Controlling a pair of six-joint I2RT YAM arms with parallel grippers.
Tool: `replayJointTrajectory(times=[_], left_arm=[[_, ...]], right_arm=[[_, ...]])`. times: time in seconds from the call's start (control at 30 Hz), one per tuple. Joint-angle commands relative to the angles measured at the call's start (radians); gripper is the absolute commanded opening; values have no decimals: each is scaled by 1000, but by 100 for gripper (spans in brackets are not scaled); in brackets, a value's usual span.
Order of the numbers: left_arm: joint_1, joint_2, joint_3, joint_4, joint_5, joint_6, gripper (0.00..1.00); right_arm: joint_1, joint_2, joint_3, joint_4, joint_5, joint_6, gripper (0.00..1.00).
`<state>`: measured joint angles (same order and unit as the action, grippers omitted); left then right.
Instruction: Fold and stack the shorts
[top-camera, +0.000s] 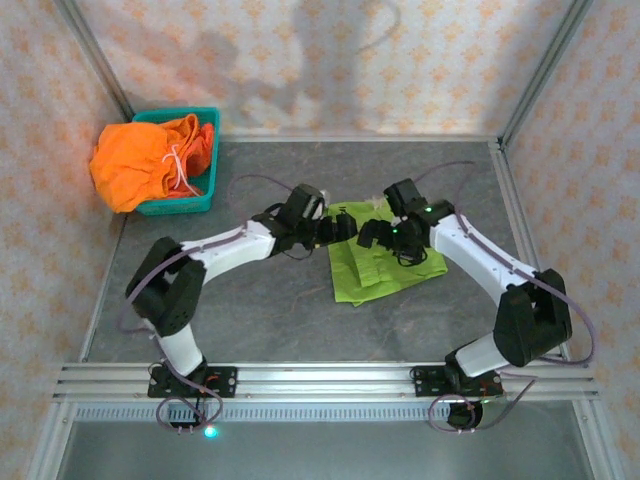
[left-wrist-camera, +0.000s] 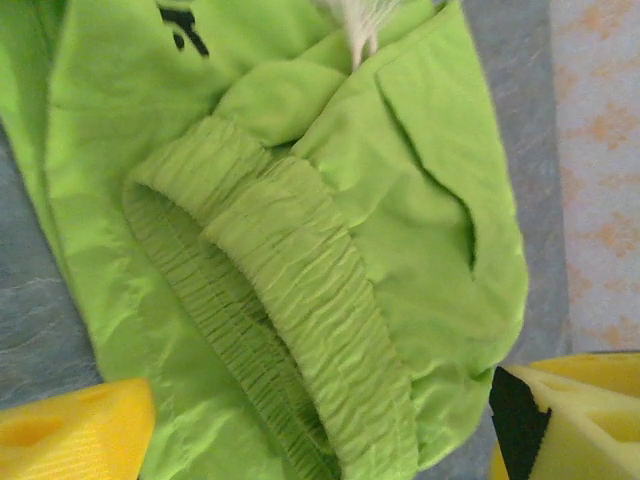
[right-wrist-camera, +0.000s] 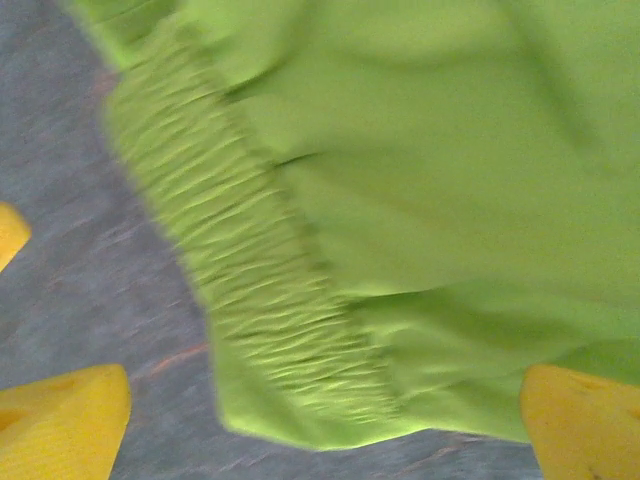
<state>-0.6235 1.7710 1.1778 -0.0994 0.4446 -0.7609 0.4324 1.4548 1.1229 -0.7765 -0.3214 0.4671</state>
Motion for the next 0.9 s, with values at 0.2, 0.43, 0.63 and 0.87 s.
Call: replayJointTrajectory(times=[0.2,0.43,0.63,0.87], left_arm=[[-28,210,149,-84,-27,-31,72],[-31,290,235,-141,-68,-4,47],[-45,318,298,-203,-77,27,30],[-55,358,316,-222,-79,21,24]], right_arm=[[-41,-126,-63,14,122,-38,100],[-44,-134,-109,27,126,-32,100],[-60,-154,-130,31,133,-45,100],[-81,-170,-143,35,127,-61,100]])
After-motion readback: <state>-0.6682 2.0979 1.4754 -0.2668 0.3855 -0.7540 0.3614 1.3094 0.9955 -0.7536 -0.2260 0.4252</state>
